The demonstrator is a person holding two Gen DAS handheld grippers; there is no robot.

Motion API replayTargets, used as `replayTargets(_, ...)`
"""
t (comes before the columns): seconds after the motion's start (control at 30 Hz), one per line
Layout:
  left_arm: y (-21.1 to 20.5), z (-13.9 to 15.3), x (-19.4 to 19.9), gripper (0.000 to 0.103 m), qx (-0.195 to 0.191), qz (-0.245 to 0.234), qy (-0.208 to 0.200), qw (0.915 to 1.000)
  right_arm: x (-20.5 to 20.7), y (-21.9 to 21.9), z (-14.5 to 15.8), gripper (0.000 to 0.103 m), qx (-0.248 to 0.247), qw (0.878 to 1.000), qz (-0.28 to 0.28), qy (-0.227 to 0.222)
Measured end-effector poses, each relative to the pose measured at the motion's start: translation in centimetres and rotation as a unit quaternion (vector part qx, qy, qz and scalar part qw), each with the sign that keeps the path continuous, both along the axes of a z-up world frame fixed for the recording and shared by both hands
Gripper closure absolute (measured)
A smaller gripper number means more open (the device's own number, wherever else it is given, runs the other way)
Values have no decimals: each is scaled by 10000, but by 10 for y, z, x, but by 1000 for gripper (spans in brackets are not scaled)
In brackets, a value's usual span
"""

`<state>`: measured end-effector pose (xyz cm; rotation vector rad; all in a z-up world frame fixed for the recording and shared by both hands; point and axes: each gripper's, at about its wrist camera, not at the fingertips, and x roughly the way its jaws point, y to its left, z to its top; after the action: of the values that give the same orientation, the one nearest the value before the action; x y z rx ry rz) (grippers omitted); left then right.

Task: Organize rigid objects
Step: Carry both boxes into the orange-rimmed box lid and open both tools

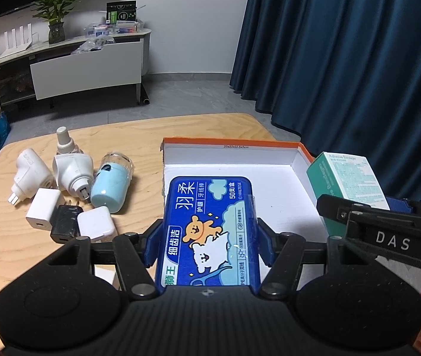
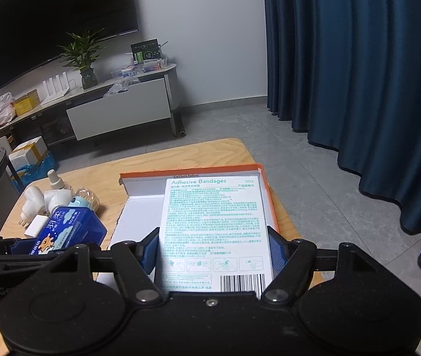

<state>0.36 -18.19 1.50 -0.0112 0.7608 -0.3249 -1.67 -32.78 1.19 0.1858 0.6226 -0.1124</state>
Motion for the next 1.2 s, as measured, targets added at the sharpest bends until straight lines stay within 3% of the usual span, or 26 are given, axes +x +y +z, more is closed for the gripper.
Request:
replayTargets(0.53,-15,-7,21,40,58,-110,106,9999,28,-11,-6,19,-39,9999,-10,107)
replayTargets(1.2,-40,-27,71,40,58,-271,258,9993,92,-30,-23,19,-104,9994,42,318)
